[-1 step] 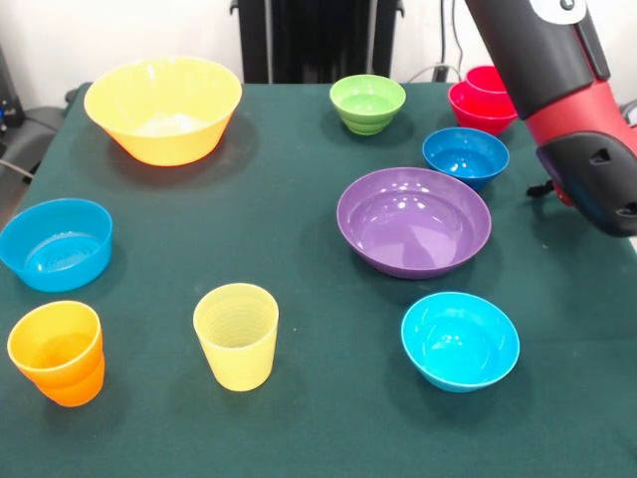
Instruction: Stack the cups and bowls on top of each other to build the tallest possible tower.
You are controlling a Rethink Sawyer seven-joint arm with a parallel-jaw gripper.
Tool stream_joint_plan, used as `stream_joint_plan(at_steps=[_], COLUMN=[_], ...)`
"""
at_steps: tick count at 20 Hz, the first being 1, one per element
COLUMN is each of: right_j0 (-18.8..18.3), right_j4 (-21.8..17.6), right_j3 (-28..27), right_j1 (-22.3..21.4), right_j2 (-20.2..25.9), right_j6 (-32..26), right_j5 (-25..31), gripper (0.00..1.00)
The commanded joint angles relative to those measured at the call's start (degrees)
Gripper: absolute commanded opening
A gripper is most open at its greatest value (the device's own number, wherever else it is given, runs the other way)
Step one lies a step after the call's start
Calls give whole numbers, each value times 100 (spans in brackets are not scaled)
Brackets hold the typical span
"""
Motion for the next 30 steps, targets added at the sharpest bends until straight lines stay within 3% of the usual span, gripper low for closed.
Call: stream_joint_plan(at_steps=[1,10,14,23,30], right_j0=[-76,-21,-70,-153,-286], right_j4=[-586,-467,-379,-310,-471], right_j3=[-408,-352,-10,-324,-410], right_j1=[-320,-616,-839,-635,-548], right_j2=[422,367,294,363,361], right_j6=[-1390,-1326,-1176,-1739,-2218], right_j5=[-2315,-1805,-2136,-2224,-2419], gripper=[100,100,100,100,100])
